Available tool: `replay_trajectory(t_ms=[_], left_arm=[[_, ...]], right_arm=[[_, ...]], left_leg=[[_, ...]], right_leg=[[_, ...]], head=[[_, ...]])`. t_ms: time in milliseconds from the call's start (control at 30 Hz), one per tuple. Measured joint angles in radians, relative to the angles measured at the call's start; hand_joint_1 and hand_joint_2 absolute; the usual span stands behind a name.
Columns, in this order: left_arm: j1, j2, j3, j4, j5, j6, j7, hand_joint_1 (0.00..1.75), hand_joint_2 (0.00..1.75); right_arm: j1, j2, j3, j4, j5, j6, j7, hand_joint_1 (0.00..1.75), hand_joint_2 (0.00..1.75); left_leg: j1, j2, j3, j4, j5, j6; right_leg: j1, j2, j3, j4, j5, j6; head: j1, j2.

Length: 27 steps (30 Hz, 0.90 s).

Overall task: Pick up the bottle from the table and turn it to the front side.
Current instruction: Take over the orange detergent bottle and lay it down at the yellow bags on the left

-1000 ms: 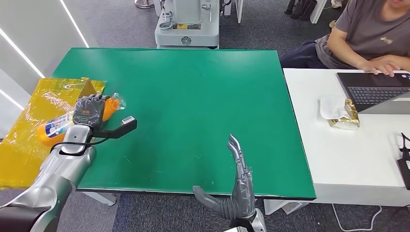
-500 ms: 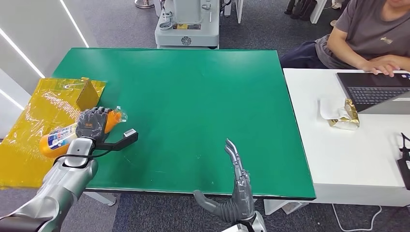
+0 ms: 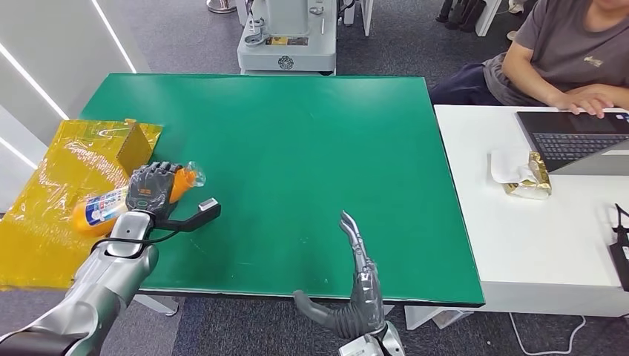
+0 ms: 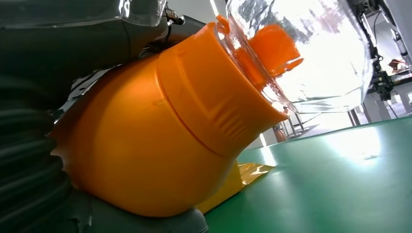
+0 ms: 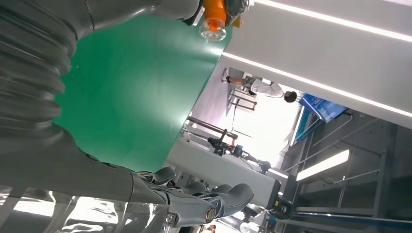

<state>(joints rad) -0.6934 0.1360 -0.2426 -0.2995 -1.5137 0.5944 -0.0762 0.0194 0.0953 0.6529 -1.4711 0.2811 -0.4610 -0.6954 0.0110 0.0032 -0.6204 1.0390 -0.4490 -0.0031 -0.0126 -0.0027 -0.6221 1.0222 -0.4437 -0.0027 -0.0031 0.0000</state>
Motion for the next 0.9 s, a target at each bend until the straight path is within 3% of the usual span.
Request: replay_trajectory(t_ms=[433,467,567,600,900], left_arm=[[-0.004,-0.024,0.0,0.001,0.004,-0.05,0.002,1.75,1.75],[-0.001,-0.023,0.0,0.001,0.005,-0.053,0.002,1.63,1.75],[0.01,-0.023,0.0,0.003,0.005,-0.074,0.007,0.32,1.75],[0.014,-0.022,0.0,0.004,0.005,-0.089,0.012,0.0,1.75],[0.026,-0.024,0.0,0.013,0.003,-0.227,0.082,0.0,1.75]], right_arm=[[-0.029,-0.019,0.043,0.02,-0.045,-0.061,0.0,0.0,1.75],[-0.03,-0.021,0.045,0.02,-0.049,-0.065,0.0,0.0,1.75],[-0.031,-0.025,0.052,0.02,-0.054,-0.072,0.0,0.0,1.75],[-0.032,-0.027,0.055,0.02,-0.054,-0.073,0.0,0.0,1.75],[-0.027,-0.029,0.062,0.019,-0.036,-0.069,0.0,0.0,1.75]], left_leg=[[0.0,0.0,0.0,0.0,0.0,0.0],[0.0,0.0,0.0,0.0,0.0,0.0],[0.0,0.0,0.0,0.0,0.0,0.0],[0.0,0.0,0.0,0.0,0.0,0.0],[0.0,0.0,0.0,0.0,0.0,0.0]], right_leg=[[0.0,0.0,0.0,0.0,0.0,0.0],[0.0,0.0,0.0,0.0,0.0,0.0],[0.0,0.0,0.0,0.0,0.0,0.0],[0.0,0.0,0.0,0.0,0.0,0.0],[0.0,0.0,0.0,0.0,0.0,0.0]], head=[[0.0,0.0],[0.0,0.0],[0.0,0.0],[0.0,0.0],[0.0,0.0]])
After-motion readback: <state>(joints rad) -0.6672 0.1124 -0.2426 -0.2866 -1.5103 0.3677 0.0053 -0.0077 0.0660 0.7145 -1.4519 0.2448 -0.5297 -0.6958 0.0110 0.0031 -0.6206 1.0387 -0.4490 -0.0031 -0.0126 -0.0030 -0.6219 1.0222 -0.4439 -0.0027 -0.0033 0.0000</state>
